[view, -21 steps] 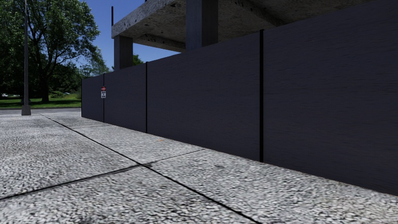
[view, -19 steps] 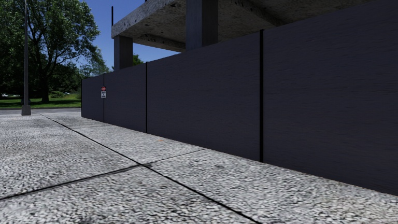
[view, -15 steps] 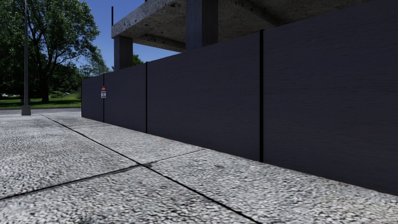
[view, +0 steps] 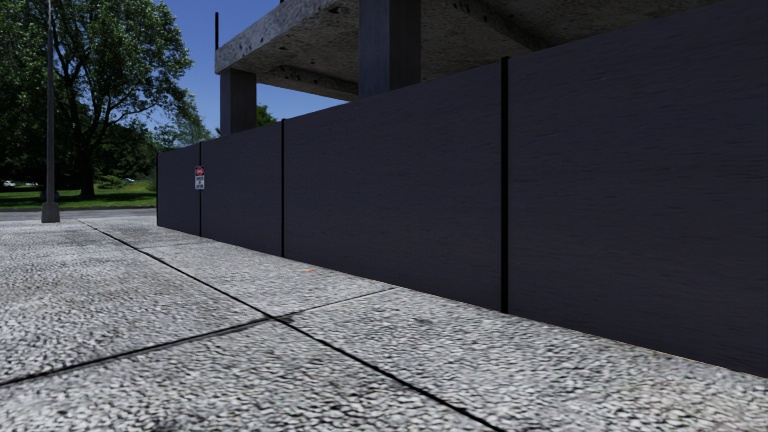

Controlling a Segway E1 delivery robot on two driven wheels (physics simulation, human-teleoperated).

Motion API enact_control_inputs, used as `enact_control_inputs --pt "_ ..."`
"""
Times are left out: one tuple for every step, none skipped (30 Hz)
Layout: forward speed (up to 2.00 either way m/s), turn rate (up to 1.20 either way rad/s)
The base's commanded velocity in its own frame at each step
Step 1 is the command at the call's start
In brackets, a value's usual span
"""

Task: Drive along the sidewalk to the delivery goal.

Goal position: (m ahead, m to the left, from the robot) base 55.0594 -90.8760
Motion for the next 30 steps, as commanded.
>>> enact_control_inputs --pt "0.0 0.0" --pt "0.0 0.0" --pt "0.0 0.0" --pt "0.0 0.0" --pt "0.0 0.0" --pt "0.0 0.0" --pt "0.0 0.0" --pt "0.0 0.0" --pt "0.0 0.0" --pt "0.0 0.03" --pt "0.0 0.5" --pt "0.0 0.94" --pt "0.0 1.11" --pt "0.0 1.11" --pt "0.0 1.15" --pt "0.0 1.16" --pt "0.0 1.16" --pt "0.0 1.16" --pt "0.0 1.16" --pt "0.0 1.16" --pt "0.0 1.16" --pt "0.0 1.17" --pt "0.0 1.17" --pt "0.0 1.17" --pt "0.0 1.17" --pt "0.0 1.17" --pt "0.0 1.17" --pt "0.0 1.17" --pt "0.0 1.09" --pt "0.0 1.09"
